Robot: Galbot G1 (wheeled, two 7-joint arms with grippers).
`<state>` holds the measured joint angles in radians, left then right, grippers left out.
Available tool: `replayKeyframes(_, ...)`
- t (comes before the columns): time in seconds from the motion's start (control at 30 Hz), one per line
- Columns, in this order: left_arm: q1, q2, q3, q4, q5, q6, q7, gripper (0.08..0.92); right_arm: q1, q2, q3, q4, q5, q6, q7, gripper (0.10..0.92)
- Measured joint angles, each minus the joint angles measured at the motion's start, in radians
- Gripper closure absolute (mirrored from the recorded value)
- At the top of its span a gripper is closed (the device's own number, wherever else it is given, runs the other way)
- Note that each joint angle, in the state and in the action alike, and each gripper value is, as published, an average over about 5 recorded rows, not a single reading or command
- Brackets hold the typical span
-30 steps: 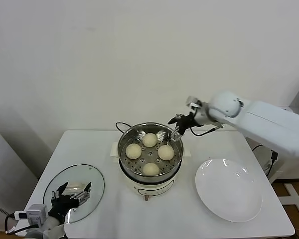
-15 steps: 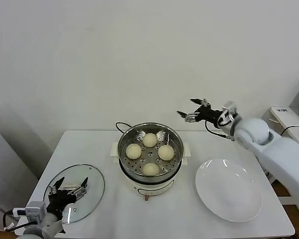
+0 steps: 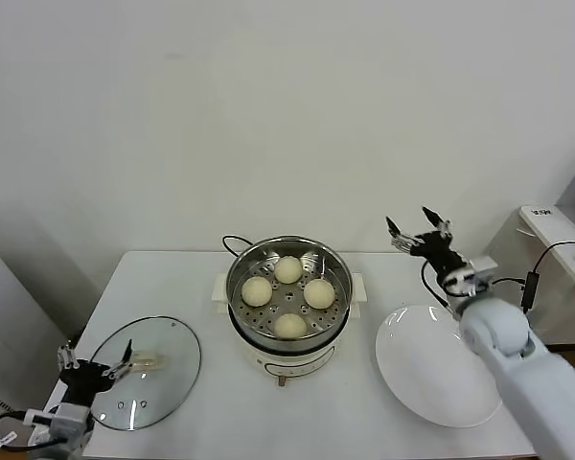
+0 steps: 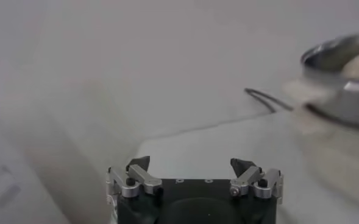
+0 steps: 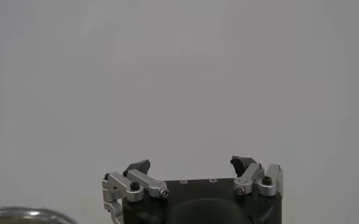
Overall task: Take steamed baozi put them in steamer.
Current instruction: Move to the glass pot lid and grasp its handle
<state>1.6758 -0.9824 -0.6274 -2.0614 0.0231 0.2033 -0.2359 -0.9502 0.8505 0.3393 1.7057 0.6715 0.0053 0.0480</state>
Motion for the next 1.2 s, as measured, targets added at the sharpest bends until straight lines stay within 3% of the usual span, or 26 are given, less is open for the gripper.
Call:
replayKeyframes(0.27,0.005,-0.048,-0.012,0.123,0.47,-0.143,0.009,0.177,-0.178,0.126,0.171,0.014,-0.067,0.039,-0.004,0.203)
replayKeyframes(0.6,-0.022,-0.119,-0.01,0.258,0.947,-0.262,-0.039,0.177,-0.275,0.208,0.272,0.016,-0.112,0.064,-0.016,0.203)
replayKeyframes(1.2,-0.115,-0.178,0.002,0.409,1.274,-0.32,-0.113,0.177,-0.329,0.261,0.326,-0.007,-0.158,0.09,-0.034,0.203)
